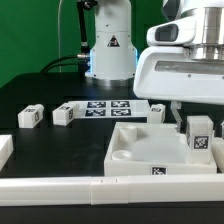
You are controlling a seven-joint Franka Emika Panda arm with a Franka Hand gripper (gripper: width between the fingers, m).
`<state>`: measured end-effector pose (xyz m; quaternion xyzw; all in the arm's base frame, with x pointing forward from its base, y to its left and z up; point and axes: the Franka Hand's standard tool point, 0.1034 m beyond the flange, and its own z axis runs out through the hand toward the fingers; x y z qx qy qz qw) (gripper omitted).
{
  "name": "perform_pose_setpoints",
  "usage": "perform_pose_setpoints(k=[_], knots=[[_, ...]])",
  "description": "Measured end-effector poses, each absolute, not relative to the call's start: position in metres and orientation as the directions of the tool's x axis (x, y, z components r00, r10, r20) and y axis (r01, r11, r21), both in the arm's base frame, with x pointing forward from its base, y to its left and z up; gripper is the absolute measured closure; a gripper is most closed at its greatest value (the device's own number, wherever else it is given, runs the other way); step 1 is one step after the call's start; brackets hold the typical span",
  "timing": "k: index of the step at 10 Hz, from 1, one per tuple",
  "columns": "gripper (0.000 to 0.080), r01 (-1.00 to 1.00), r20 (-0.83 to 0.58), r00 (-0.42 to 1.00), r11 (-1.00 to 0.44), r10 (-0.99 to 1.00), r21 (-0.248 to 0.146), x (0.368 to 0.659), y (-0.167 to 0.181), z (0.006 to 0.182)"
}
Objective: Assemble one leg
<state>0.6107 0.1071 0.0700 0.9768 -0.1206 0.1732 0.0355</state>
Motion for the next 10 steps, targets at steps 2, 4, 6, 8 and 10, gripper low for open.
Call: perform_pose_setpoints(k=[2,4,6,8,10], knots=[[0.0508,-0.25,0.347,0.91,-0.968,-0.226,0.027,0.611,0.107,0.07],[0.0508,-0.289,0.348,0.899,-0.957,-0.267,0.012,0.611,0.107,0.07],[0.0508,-0.514,0.345,0.793,-0.856,-0.502,-0.065,0.61,0.103,0.069],[0.0502,-0.669,0.339,0.678,-0.739,-0.652,-0.082,0.606,0.088,0.069],[0.0494,-0.762,0.344,0.583,-0.642,-0.736,-0.083,0.603,0.077,0.068]])
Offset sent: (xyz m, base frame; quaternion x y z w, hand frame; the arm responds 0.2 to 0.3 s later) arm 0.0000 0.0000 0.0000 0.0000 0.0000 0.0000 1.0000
